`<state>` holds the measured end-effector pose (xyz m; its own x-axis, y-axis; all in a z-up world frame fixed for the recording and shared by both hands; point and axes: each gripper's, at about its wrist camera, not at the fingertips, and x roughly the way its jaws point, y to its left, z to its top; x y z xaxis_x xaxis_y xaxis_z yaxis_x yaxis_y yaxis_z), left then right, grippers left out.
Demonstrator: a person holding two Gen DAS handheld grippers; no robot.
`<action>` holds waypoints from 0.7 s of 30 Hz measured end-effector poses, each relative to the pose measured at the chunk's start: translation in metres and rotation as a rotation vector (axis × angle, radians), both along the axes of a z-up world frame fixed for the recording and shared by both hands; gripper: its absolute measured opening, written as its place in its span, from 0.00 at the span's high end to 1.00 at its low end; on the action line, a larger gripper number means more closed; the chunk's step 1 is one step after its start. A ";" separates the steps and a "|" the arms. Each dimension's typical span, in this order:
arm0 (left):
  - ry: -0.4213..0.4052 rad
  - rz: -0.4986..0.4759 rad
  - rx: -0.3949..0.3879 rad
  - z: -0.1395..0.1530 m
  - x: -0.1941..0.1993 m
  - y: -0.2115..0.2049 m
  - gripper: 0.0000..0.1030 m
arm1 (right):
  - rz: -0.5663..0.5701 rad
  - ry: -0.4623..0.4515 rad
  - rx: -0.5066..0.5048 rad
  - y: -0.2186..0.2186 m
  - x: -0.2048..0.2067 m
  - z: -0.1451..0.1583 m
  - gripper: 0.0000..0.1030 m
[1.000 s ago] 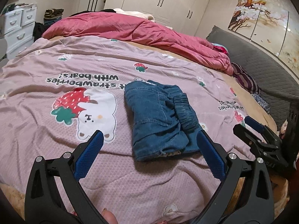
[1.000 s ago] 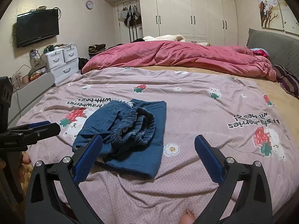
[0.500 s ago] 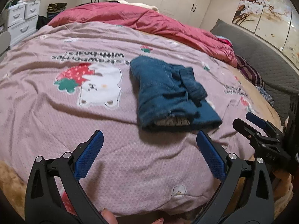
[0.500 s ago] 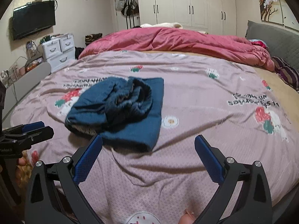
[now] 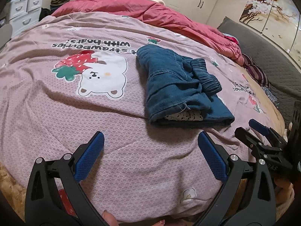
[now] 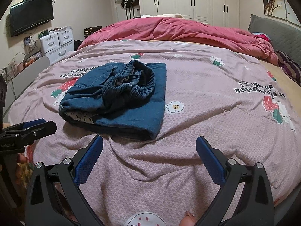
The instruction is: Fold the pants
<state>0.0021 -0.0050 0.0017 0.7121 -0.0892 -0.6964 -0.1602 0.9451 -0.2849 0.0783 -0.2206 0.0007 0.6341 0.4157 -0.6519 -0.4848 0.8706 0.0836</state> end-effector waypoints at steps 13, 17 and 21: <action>-0.001 -0.004 0.001 0.000 0.000 0.000 0.09 | -0.009 0.007 0.008 -0.004 0.003 0.001 0.04; -0.002 -0.003 0.001 0.001 0.000 -0.001 0.09 | -0.012 0.007 0.005 -0.004 0.003 0.002 0.04; 0.000 -0.004 0.000 0.000 0.000 -0.001 0.09 | -0.013 0.005 0.004 -0.004 0.003 0.002 0.04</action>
